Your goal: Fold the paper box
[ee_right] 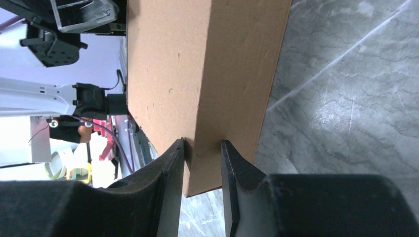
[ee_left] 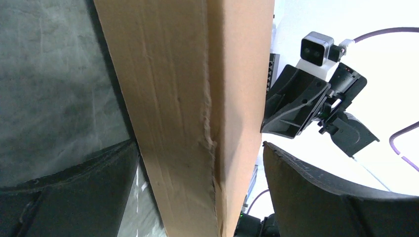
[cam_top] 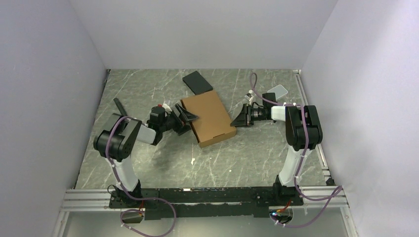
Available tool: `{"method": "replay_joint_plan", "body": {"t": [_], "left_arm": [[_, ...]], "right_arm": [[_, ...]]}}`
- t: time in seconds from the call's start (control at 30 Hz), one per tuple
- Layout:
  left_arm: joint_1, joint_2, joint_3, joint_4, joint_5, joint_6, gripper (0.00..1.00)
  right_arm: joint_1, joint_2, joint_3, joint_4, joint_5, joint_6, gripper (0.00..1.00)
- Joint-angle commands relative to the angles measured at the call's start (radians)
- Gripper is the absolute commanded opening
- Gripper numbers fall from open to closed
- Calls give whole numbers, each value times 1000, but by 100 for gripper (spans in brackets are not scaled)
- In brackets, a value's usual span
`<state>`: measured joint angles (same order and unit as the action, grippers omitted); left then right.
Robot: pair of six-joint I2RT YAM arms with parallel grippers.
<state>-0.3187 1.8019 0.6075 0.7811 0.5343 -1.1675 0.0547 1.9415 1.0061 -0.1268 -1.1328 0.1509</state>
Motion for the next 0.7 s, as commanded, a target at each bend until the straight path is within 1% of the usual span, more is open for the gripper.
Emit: {"method": "replay_joint_plan", "body": {"t": [0.0, 0.1, 0.23, 0.3, 0.33, 0.37, 0.4, 0.43, 0.53, 0.6, 0.67], "left_arm": [[-16, 69, 53, 152, 59, -88, 97], [-36, 89, 84, 117, 52, -86, 89], [-42, 77, 108, 74, 42, -81, 73], [-42, 56, 110, 43, 35, -74, 60], [-42, 41, 115, 12, 32, -63, 56], [-42, 22, 120, -28, 26, -41, 54], [-42, -1, 131, -83, 20, -18, 52], [-40, -25, 144, -144, 13, 16, 49], [-32, -114, 205, -381, -23, 154, 46], [-25, -176, 277, -599, -72, 271, 46], [-21, -228, 369, -813, -126, 403, 46]], "right_arm": [[-4, 54, -27, -36, 137, -46, 29], [-1, 58, -25, -36, 123, -42, 29], [2, 54, -22, -37, 99, -39, 31], [5, 46, -20, -38, 82, -41, 34], [6, 40, -18, -39, 71, -43, 36], [9, 35, -15, -40, 59, -44, 39], [10, 21, -11, -42, 49, -48, 47], [10, 6, -5, -52, 41, -56, 54], [4, -63, 23, -107, 39, -115, 71], [-10, -122, 24, -123, 53, -139, 79], [-28, -173, 30, -149, 67, -188, 84]]}}
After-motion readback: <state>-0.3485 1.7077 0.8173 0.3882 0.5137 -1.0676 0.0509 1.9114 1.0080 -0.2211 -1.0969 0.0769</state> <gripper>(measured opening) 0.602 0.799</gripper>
